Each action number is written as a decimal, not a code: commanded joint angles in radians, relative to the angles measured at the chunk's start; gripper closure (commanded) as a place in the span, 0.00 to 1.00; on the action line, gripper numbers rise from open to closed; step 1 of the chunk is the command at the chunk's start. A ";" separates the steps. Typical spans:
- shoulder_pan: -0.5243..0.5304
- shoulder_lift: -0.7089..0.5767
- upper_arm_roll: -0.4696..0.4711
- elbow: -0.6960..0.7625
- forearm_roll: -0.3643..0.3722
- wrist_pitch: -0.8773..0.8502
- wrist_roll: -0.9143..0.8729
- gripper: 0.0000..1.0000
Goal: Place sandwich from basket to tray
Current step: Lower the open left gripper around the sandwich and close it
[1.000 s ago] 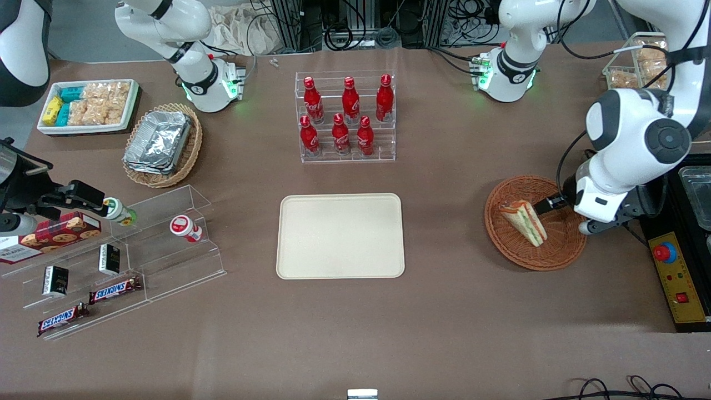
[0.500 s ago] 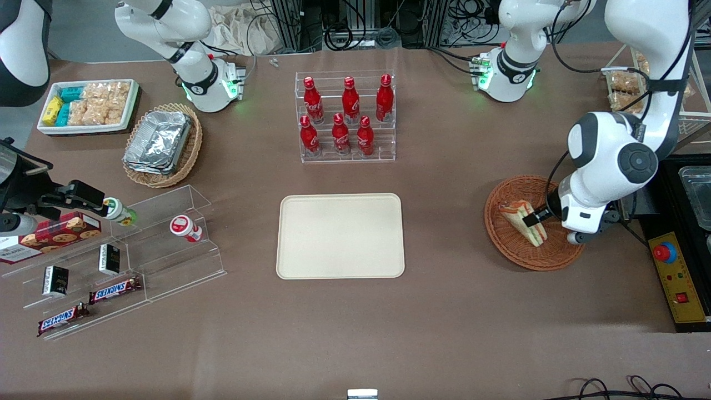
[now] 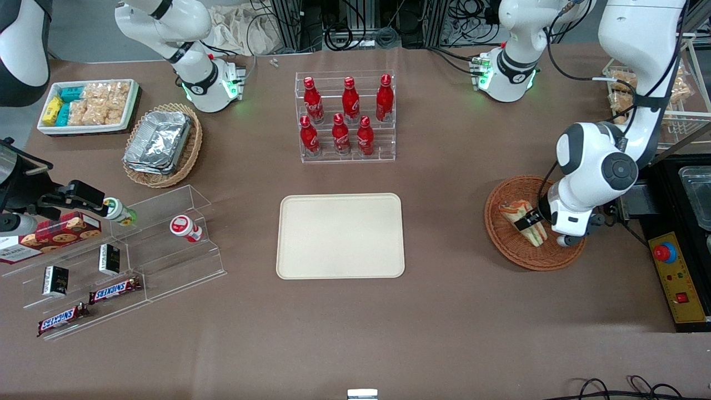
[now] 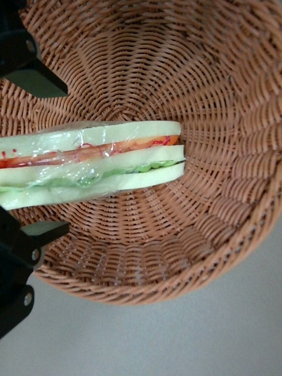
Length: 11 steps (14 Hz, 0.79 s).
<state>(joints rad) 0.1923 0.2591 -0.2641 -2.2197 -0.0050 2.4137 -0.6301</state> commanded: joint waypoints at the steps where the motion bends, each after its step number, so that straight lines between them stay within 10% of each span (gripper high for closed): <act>1: -0.002 0.012 -0.003 -0.018 0.029 0.048 -0.068 0.31; 6: -0.004 0.006 -0.004 -0.014 0.128 0.045 -0.183 0.92; 11: -0.004 -0.049 -0.024 0.186 0.125 -0.328 -0.169 0.99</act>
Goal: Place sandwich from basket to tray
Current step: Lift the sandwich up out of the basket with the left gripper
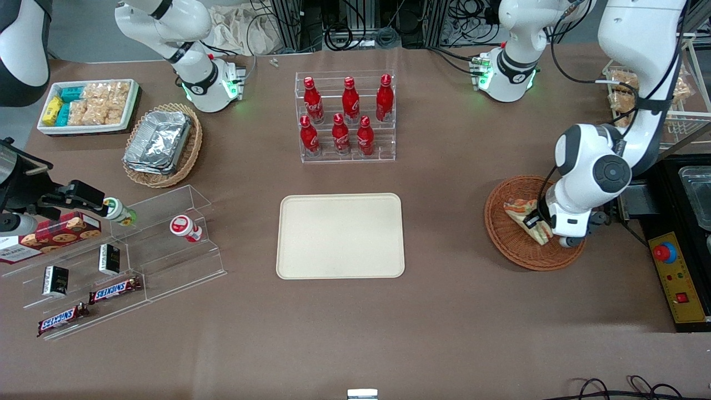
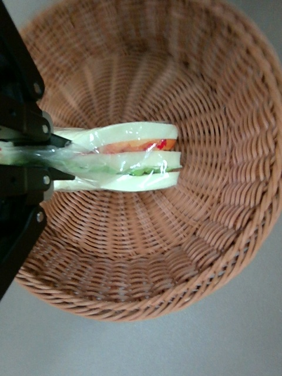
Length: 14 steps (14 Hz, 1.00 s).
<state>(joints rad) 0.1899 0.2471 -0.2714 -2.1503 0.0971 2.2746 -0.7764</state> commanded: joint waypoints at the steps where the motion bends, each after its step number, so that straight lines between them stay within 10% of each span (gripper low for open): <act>1: -0.001 -0.032 -0.019 0.210 0.019 -0.304 -0.020 0.99; 7: -0.001 0.003 -0.028 0.621 -0.048 -0.671 0.135 0.99; 14: -0.003 0.026 -0.254 0.624 -0.043 -0.638 0.407 0.99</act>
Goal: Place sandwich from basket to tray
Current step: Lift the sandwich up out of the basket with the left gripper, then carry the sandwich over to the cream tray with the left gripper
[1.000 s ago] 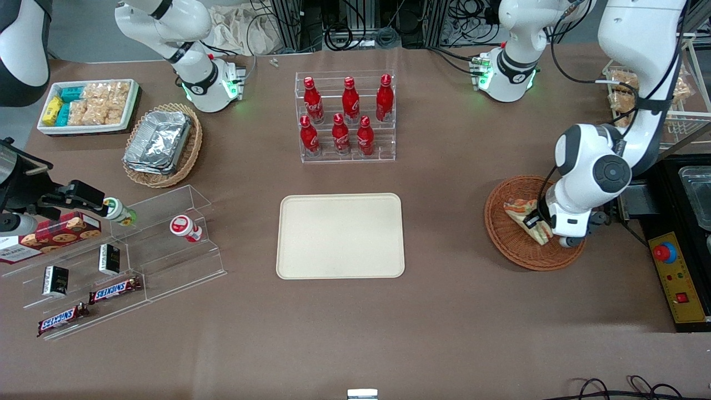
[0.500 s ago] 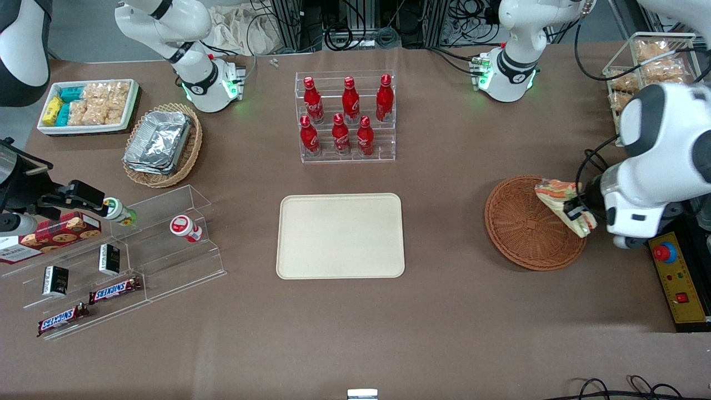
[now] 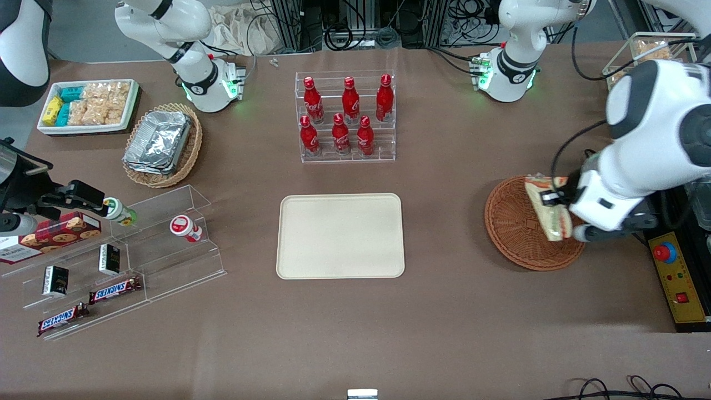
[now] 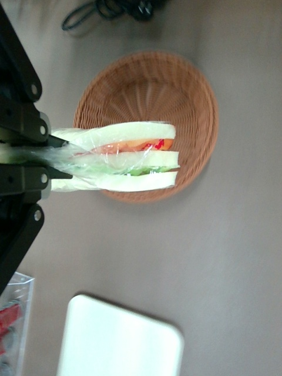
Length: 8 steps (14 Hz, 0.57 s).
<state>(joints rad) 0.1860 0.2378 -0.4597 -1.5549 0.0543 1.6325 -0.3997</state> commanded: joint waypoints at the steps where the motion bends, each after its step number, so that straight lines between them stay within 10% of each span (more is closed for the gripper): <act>1: 0.001 0.050 -0.101 0.026 -0.001 0.038 0.028 0.99; 8: -0.206 0.242 -0.163 0.048 0.139 0.219 -0.224 1.00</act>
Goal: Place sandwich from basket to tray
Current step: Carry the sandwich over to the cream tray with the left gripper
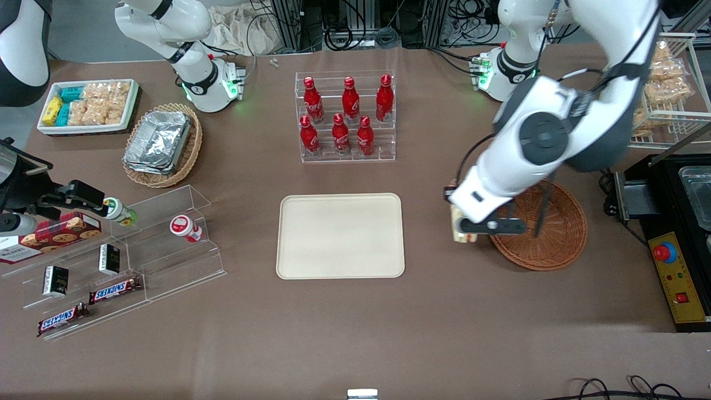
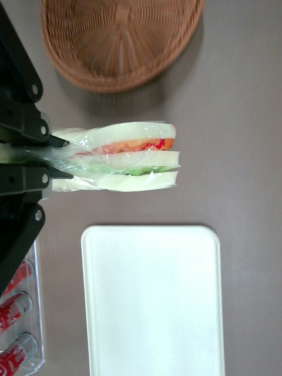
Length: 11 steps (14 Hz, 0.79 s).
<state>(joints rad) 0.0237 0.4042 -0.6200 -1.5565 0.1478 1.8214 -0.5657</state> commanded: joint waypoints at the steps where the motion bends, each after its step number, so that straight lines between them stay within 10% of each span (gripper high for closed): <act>1: -0.063 0.097 -0.004 0.052 0.049 0.050 -0.069 1.00; 11: -0.176 0.313 0.000 0.052 0.202 0.268 -0.144 1.00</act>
<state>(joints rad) -0.1311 0.6709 -0.6203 -1.5473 0.3191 2.0658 -0.6828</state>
